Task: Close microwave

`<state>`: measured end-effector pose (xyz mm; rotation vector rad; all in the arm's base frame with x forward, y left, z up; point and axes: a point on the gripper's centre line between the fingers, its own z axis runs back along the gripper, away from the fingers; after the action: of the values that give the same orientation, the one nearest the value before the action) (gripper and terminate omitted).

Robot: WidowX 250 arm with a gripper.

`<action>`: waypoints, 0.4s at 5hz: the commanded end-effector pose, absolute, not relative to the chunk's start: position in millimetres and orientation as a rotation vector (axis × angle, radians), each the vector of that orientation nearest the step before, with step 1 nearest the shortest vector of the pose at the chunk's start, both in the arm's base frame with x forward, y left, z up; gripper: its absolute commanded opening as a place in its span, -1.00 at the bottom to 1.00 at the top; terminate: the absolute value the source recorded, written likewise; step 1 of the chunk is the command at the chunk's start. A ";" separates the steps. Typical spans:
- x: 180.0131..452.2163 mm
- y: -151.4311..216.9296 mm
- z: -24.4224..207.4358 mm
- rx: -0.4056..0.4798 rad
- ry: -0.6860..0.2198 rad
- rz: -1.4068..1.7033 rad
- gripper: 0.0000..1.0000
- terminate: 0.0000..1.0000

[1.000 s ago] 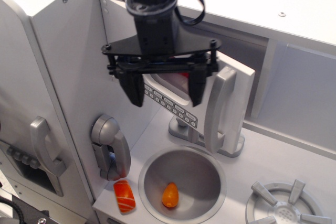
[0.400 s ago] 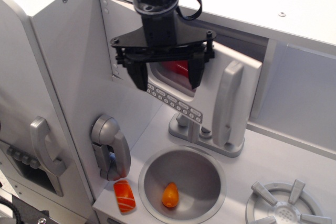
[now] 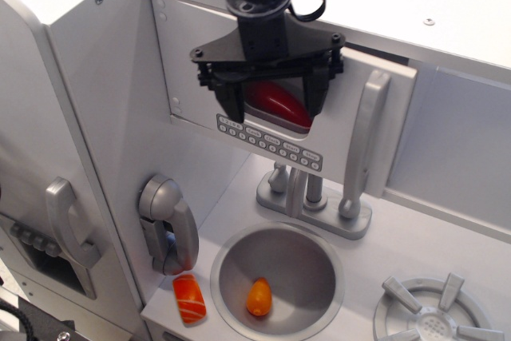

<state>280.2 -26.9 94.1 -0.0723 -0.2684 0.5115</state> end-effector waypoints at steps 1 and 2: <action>289.3 -35.8 109.9 -0.095 -0.338 0.527 1.00 -1.00; 286.6 -40.0 106.9 -0.094 -0.348 0.529 1.00 -1.00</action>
<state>287.6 -42.3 93.6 -0.0823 -0.3147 0.5249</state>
